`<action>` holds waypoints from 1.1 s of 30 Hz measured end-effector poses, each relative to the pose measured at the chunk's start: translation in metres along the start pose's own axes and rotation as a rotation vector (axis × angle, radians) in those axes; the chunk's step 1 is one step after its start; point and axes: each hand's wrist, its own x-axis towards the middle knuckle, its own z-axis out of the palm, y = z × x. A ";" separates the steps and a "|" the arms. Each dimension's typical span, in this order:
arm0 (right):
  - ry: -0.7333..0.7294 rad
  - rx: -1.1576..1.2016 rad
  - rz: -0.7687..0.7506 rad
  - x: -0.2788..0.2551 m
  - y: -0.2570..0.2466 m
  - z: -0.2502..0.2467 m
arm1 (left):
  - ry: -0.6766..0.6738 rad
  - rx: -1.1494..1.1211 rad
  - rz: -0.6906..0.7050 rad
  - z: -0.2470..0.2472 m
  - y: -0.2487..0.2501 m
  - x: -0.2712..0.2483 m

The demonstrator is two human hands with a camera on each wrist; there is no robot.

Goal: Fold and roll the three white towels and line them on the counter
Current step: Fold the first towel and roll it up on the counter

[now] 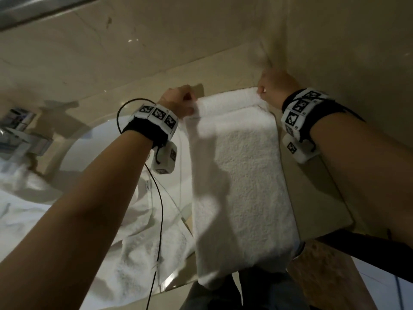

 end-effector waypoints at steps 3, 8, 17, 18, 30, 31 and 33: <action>-0.078 0.018 -0.037 -0.001 0.001 -0.006 | -0.098 0.044 -0.028 -0.003 0.004 0.007; -0.092 0.089 -0.037 -0.009 0.003 -0.009 | -0.103 -0.102 -0.062 0.004 -0.008 0.008; -0.060 -0.117 -0.071 -0.018 -0.001 0.003 | -0.003 -0.226 -0.011 0.015 -0.014 -0.010; -0.023 -0.114 -0.088 -0.020 -0.001 0.005 | 0.013 -0.189 0.019 0.014 -0.012 -0.012; 0.110 -0.273 -0.168 -0.040 -0.009 0.022 | 0.064 0.289 0.363 0.028 -0.020 -0.026; 0.113 -0.299 -0.196 -0.043 -0.004 0.023 | 0.076 0.265 0.380 0.030 -0.023 -0.029; 0.131 -0.277 -0.307 -0.049 0.000 0.023 | 0.067 0.183 0.382 0.033 -0.026 -0.036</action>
